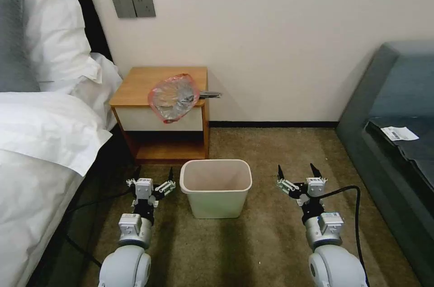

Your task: Pick up the garbage bag from the table and place it over the trash can.

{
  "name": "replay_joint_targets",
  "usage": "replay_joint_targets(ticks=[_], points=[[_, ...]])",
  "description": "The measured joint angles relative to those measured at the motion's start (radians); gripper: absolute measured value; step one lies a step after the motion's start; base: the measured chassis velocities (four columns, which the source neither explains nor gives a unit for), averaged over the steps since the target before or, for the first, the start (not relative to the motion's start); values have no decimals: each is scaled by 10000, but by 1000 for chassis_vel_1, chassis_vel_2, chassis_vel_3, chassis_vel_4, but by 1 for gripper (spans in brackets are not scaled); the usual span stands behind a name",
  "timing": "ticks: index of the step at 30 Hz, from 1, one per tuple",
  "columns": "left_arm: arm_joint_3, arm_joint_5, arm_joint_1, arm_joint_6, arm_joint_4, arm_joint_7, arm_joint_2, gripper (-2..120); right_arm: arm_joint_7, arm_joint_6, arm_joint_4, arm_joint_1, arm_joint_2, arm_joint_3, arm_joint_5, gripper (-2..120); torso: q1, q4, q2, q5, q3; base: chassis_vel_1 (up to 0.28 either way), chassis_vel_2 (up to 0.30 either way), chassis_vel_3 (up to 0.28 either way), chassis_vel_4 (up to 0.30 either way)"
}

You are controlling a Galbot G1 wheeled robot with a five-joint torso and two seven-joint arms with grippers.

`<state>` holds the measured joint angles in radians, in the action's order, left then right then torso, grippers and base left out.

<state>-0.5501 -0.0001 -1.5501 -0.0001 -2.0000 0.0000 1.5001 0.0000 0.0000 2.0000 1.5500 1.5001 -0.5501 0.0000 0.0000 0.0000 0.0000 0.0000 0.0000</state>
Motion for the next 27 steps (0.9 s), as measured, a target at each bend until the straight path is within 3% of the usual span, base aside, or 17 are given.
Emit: replay_joint_targets(ticks=[8, 11, 12, 15, 16, 20, 21, 23, 25, 27], points=[[-5, -7, -1, -61, 14, -4, 0, 100, -39, 303, -117, 36, 30, -75, -1, 100, 0, 1, 0, 0, 0, 0, 0, 0, 0], [-25, -21, -5, -178, 71, -15, 0, 100, -130, 784, -314, 133, 89, -214, -9, 100, 0, -1, 0, 0, 0, 0, 0, 0, 0], [-34, -42, -7, -310, 116, -18, 0, 100, -235, 1354, -541, 233, 161, -373, -23, 100, 0, -1, 0, 0, -1, 0, 0, 0, 0], [-187, -213, -57, -1257, 575, -96, 6, 100, -447, 2460, -981, 437, 302, -686, -54, 100, 0, 0, 0, 0, 0, 0, 0, 0, 0], [-187, -213, -57, -1257, 575, -96, 6, 100, -447, 2460, -981, 437, 302, -686, -54, 100, 0, 0, 0, 0, 0, 0, 0, 0, 0], [-410, -461, -131, -2662, 1249, -208, 27, 100, -701, 3789, -1509, 687, 467, -1058, -87, 100, 0, 0, 1, 0, 0, 0, 0, 0, 0], [-410, -461, -131, -2662, 1249, -208, 27, 100, -701, 3789, -1509, 687, 467, -1058, -87, 100, 0, 0, 1, 0, 0, 0, 0, 0, 0], [-557, -618, -177, -3571, 1687, -280, 37, 100, -870, 4654, -1857, 847, 577, -1302, -110, 100, 0, -1, 0, 0, 0, 0, 0, 0, 0], [-573, -634, -184, -3669, 1735, -289, 38, 100, -894, 4780, -1905, 874, 593, -1341, -113, 100, -1, 0, 0, 0, 0, 0, 0, 0, 0], [-657, -919, -371, -4420, 1920, -319, -28, 100, -1095, 5584, -2167, 993, 654, -1526, -62, 100, 0, -5, 0, 1, 0, 0, 0, 0, 0]])
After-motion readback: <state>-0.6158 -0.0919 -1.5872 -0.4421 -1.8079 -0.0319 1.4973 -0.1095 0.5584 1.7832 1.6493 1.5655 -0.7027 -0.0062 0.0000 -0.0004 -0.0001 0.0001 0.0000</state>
